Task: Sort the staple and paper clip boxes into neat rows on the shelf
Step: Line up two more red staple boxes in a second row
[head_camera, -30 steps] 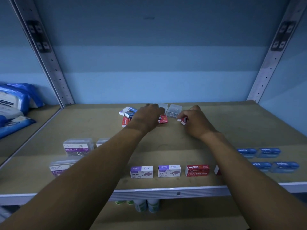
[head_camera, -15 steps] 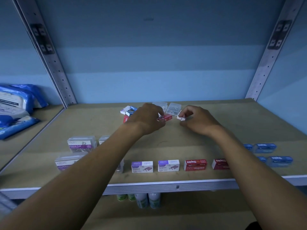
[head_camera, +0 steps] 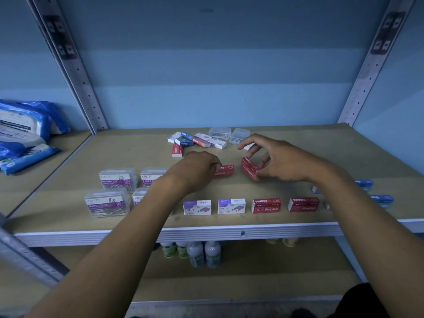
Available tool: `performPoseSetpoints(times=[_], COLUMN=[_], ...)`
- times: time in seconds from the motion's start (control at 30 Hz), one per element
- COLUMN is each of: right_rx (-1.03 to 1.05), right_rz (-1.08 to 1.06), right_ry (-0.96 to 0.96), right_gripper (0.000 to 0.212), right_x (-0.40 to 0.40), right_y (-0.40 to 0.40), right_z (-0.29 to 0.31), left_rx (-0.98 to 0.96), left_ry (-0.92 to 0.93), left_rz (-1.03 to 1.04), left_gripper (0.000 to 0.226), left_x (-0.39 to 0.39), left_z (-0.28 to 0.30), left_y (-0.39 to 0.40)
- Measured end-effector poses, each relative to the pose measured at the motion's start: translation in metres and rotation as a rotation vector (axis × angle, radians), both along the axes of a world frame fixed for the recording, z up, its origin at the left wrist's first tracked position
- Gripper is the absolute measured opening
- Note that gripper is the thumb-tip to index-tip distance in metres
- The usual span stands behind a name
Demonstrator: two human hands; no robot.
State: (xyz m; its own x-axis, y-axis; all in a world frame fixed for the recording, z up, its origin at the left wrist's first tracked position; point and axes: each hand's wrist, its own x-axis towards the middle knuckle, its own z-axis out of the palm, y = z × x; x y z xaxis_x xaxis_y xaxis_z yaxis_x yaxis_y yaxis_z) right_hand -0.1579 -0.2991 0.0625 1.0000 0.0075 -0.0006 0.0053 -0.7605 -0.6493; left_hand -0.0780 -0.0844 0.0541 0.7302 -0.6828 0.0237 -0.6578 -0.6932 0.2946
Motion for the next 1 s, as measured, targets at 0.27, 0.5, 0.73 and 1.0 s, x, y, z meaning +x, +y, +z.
performPoseSetpoints(times=[0.27,0.5,0.73,1.0], right_rx=[-0.132,-0.131,-0.104,-0.119], right_rz=[0.025,0.04,-0.067,-0.217], right_ry=[0.094,0.078,-0.064,-0.12], right_gripper=[0.071,0.073,0.042,0.015], right_x=[-0.001,-0.003,-0.014,-0.014], right_y=[0.001,-0.002,-0.008,0.002], right_z=[-0.008,-0.005,0.002,-0.009], left_rx=[0.075,0.0,-0.192,-0.186], left_ry=[-0.018,-0.041,-0.08,-0.023], left_rz=[-0.036,-0.045,-0.04,-0.039], left_gripper=[0.035,0.031,0.026,0.029], left_x=[0.005,0.002,-0.003,0.0], left_z=[-0.014,-0.012,-0.005,-0.008], left_y=[0.0,0.001,0.006,0.012])
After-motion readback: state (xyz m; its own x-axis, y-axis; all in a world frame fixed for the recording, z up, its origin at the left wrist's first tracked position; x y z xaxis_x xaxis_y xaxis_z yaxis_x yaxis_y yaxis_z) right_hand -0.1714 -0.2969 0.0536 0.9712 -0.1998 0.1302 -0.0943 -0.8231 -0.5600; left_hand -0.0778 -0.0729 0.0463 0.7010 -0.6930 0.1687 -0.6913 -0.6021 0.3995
